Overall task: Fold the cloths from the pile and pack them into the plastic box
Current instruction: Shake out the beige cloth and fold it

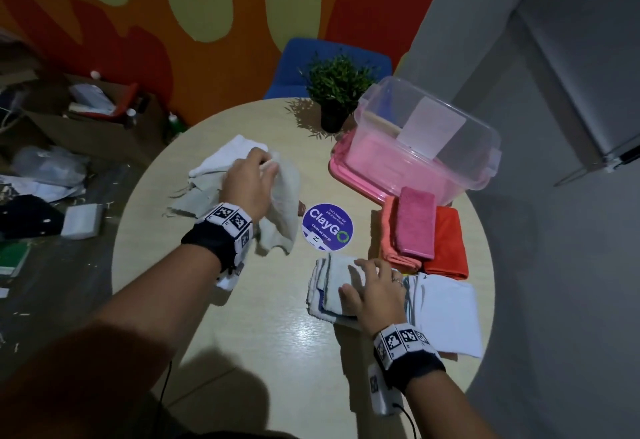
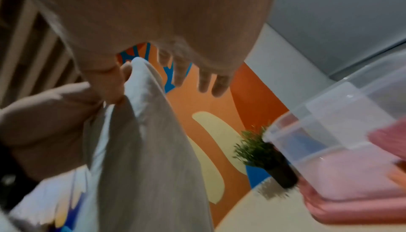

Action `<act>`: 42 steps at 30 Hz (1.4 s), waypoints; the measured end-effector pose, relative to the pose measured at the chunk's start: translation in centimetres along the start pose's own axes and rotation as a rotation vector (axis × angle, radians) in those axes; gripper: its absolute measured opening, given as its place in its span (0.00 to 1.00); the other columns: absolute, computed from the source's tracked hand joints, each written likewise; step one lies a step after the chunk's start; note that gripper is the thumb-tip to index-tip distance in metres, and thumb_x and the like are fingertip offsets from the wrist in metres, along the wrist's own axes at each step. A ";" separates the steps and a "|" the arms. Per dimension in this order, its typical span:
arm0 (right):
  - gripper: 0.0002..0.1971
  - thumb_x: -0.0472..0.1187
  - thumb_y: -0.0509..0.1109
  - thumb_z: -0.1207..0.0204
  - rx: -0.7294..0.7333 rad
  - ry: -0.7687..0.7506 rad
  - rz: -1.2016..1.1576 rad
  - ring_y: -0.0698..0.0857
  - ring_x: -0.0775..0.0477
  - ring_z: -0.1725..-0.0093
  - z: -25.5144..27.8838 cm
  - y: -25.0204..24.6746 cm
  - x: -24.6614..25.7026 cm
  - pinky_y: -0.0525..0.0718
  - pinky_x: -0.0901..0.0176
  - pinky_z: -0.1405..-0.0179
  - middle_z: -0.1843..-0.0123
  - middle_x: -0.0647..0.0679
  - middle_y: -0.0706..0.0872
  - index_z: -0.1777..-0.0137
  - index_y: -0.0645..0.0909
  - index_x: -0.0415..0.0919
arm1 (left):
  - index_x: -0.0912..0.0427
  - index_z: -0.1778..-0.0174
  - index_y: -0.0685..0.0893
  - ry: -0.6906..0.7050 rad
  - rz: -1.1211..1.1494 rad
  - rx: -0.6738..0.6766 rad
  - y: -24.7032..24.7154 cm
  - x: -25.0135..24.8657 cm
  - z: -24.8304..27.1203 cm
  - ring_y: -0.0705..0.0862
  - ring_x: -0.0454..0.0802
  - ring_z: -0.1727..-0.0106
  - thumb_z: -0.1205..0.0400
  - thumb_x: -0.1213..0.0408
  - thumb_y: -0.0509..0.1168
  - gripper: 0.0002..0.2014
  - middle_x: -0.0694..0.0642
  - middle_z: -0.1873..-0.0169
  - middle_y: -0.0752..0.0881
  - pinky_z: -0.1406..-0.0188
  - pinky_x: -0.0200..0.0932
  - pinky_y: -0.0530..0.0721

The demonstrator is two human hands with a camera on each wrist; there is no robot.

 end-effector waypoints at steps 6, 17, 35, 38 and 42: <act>0.29 0.53 0.75 0.24 -0.286 -0.251 -0.412 0.73 0.52 0.31 -0.5 -9.1 7.3 0.73 0.51 0.28 0.29 0.53 0.75 0.26 0.71 0.49 | 0.54 0.51 0.81 0.229 0.325 0.238 -2.5 -9.8 2.3 0.82 0.45 0.52 0.15 0.58 0.66 0.04 0.45 0.56 0.85 0.52 0.42 0.76; 0.08 0.36 0.78 0.26 -0.104 -0.577 -0.771 0.86 0.53 0.56 -0.8 -23.1 14.5 0.86 0.47 0.52 0.56 0.51 0.88 0.50 0.85 0.46 | 0.56 0.33 0.77 0.418 0.527 0.604 -10.1 -17.9 3.7 0.87 0.44 0.48 0.27 0.68 0.80 0.28 0.55 0.48 0.86 0.48 0.42 0.86; 0.12 0.29 0.66 0.30 -0.636 -0.433 -0.922 0.81 0.62 0.70 0.0 -39.0 11.9 0.79 0.63 0.69 0.71 0.60 0.87 0.65 0.88 0.44 | 0.56 0.55 0.91 0.505 -0.016 0.337 -16.8 -22.3 -0.4 0.87 0.47 0.62 0.23 0.61 0.76 0.04 0.52 0.61 0.91 0.62 0.48 0.85; 0.05 0.32 0.74 0.24 -0.708 -0.423 -0.911 0.86 0.55 0.64 -0.4 -42.1 11.0 0.86 0.53 0.62 0.63 0.51 0.92 0.59 0.90 0.40 | 0.61 0.52 0.92 0.394 0.178 0.103 -20.3 -22.2 -3.0 0.85 0.47 0.64 0.21 0.68 0.73 0.04 0.56 0.60 0.91 0.64 0.45 0.82; 0.11 0.45 0.77 0.23 -0.743 -0.465 -0.880 0.84 0.52 0.62 0.0 -44.7 11.4 0.83 0.51 0.64 0.59 0.45 0.91 0.55 0.90 0.35 | 0.59 0.54 0.92 0.343 0.409 -0.007 -22.3 -22.9 -4.7 0.85 0.49 0.69 0.19 0.68 0.71 0.04 0.59 0.63 0.92 0.68 0.46 0.83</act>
Point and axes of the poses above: each hand's wrist, its own z-axis away from the middle knuckle, its own y-axis out of the palm, x = y × z, the point moved 8 cm from there along -z, towards the middle knuckle
